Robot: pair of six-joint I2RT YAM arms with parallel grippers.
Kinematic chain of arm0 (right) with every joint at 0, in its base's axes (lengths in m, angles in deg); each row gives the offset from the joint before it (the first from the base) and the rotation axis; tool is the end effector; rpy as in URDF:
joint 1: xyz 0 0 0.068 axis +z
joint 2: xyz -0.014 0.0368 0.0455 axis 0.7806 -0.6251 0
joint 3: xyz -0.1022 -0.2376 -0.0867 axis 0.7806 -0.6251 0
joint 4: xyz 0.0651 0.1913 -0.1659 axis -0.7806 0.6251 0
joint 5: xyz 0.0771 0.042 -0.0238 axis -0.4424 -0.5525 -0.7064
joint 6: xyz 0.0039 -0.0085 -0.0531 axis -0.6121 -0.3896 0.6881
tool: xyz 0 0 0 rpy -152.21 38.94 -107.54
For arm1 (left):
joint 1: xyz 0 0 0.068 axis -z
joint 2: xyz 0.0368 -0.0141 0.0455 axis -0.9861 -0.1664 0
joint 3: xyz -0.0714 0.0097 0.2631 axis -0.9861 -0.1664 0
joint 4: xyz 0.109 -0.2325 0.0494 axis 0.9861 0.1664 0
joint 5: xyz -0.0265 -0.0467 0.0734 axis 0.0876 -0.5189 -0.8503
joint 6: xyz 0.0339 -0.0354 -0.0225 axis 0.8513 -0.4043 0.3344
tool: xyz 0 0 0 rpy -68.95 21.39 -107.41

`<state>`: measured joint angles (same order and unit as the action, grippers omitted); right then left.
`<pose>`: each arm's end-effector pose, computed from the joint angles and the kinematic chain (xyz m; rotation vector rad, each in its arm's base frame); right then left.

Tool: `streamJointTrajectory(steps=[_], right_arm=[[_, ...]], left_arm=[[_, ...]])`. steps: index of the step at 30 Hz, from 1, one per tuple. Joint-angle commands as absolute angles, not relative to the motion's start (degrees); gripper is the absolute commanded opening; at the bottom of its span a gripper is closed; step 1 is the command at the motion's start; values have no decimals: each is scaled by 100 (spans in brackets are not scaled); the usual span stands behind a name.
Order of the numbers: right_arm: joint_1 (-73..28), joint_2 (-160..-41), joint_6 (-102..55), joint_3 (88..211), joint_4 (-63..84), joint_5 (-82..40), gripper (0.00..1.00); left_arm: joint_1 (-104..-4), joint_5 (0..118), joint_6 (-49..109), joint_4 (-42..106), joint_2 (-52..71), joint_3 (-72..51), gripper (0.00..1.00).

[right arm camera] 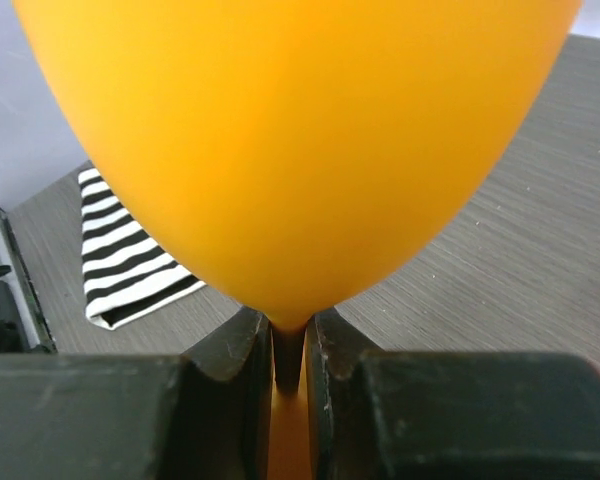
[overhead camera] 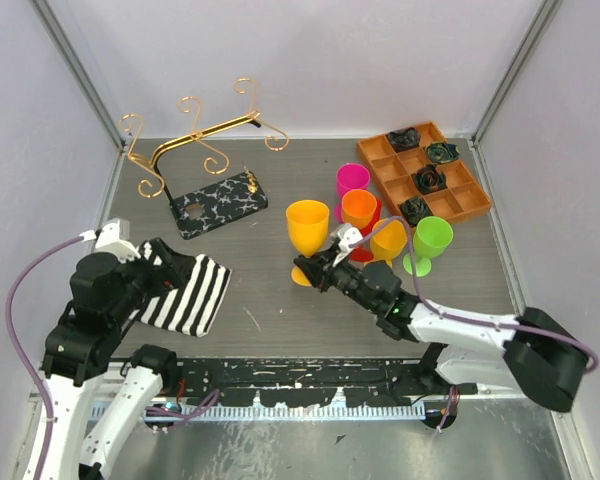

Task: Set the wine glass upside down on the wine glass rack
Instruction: Turn the wine glass upside down at the wine rack.

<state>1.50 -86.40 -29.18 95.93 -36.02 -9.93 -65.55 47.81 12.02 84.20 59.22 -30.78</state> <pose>0.1482 0.1916 0.2257 -0.5126 1.5426 0.8399 0.0751 -0.0181 0.3464 -0.2909 1.9968 -0.4519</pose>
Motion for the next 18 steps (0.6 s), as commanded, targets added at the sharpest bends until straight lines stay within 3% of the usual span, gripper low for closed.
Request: streamJointTrajectory(steps=[1, 5, 14, 18], right_arm=[[178, -7612, -2914, 9784, -2471, -1026, 1], [177, -6918, -2846, 10092, -1298, -734, 1], [177, -6144, -2805, 10446, -388, -172, 1], [177, -5869, -2865, 10449, -497, 332, 1]], left_arm=[[-6574, 5786, 905, 7879, 5707, -3344, 98], [-6313, 6109, 437, 7188, 5464, -3715, 100], [-2797, 3343, -104, 5829, 4204, -3562, 98], [-2040, 2820, -301, 5005, 3873, -3563, 98]])
